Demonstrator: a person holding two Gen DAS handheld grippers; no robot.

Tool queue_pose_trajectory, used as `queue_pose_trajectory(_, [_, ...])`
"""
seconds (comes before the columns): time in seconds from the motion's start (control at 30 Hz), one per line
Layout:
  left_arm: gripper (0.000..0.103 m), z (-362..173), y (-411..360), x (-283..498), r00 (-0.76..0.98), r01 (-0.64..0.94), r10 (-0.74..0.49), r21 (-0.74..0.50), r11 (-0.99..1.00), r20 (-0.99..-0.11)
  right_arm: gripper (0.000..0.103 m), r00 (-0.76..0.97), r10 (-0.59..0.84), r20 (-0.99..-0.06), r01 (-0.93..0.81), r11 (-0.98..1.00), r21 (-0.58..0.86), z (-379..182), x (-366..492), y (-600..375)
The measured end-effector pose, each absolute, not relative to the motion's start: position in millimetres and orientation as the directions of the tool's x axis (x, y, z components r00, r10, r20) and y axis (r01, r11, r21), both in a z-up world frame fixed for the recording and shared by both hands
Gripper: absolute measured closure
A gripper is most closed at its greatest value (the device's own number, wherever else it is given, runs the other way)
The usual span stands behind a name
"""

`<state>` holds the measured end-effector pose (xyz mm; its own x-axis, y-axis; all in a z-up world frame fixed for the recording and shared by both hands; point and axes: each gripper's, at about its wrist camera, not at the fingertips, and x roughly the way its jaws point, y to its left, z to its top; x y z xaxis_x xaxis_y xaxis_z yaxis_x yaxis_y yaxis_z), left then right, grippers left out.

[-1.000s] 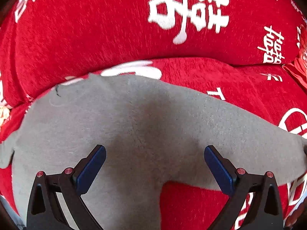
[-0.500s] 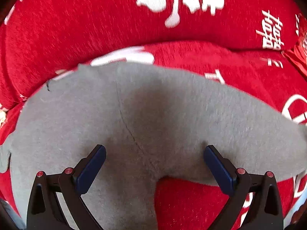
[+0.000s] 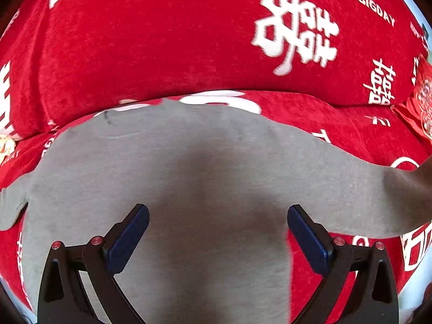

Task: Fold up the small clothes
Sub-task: 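Grasp the sweater sleeve cuff nearest the right gripper and lift it, then carry the held sleeve across the sweater body toward the left gripper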

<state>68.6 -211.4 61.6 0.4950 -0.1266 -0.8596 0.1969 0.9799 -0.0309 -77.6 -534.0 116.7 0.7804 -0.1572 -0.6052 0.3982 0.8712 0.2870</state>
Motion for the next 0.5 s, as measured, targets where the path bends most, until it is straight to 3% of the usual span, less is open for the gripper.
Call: queue_pose_trajectory(0.5, [0.0, 62, -101, 64, 0.518, 0.104, -0.108, -0.063, 0.993, -0.849, 0.096, 0.813, -0.03, -0.582, 0.225, 0.937, 0.267, 164, -14, -395])
